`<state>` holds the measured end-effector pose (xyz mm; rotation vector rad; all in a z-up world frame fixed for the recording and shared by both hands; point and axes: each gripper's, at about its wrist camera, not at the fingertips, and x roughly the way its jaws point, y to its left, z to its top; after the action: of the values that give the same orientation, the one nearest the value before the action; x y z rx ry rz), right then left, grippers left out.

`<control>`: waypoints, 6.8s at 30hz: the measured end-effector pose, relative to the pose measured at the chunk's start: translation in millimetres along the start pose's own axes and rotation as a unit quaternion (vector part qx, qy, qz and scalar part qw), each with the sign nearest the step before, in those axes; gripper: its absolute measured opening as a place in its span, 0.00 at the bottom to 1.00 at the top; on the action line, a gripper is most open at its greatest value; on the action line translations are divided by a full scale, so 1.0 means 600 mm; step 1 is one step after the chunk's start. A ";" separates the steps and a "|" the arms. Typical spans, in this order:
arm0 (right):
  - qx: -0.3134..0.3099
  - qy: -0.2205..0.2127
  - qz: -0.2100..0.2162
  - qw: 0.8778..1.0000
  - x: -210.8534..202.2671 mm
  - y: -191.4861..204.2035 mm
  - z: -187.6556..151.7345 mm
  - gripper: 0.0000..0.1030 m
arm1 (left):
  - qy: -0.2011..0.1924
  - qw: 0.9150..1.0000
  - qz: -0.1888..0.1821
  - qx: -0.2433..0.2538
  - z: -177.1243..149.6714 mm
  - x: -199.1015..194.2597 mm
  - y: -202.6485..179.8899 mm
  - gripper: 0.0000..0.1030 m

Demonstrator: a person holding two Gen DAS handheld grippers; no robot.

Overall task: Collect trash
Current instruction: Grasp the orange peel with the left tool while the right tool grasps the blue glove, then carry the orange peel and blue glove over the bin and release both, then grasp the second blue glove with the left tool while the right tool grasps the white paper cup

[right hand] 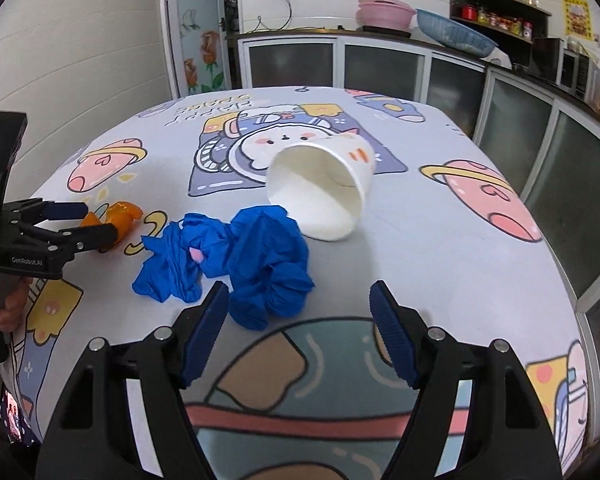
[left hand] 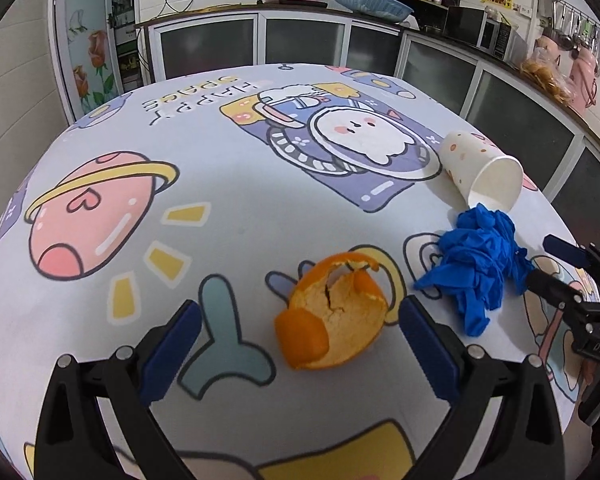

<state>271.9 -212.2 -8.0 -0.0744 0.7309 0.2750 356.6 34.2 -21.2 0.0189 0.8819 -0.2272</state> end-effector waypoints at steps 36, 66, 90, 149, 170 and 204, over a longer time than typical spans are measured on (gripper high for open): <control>0.027 -0.003 0.013 1.000 -0.025 -0.014 0.016 0.13 | -0.026 0.998 -0.046 -0.034 0.020 -0.035 0.020 0.20; 0.090 -0.064 -0.041 0.993 -0.289 -0.073 -0.120 0.13 | -0.092 0.981 -0.167 0.037 -0.057 -0.234 -0.156 0.20; 0.267 0.019 -0.230 0.936 -0.499 -0.309 -0.485 0.13 | 0.006 0.899 -0.355 0.257 -0.180 -0.189 -0.661 0.20; -0.033 0.018 -0.084 0.996 0.008 -0.060 0.087 0.69 | -0.013 0.999 -0.045 0.019 0.011 -0.005 -0.154 0.92; -0.005 0.063 -0.074 0.995 0.119 -0.078 0.110 0.09 | 0.007 0.998 -0.065 0.011 0.048 0.060 -0.160 0.26; 0.089 -0.038 -0.083 0.992 -0.249 -0.146 -0.055 0.02 | -0.044 0.987 -0.147 0.045 -0.048 -0.133 -0.241 0.17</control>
<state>168.2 -334.9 64.5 0.0450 0.6665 0.0518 256.2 -88.5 32.9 -0.0376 0.7848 -0.5398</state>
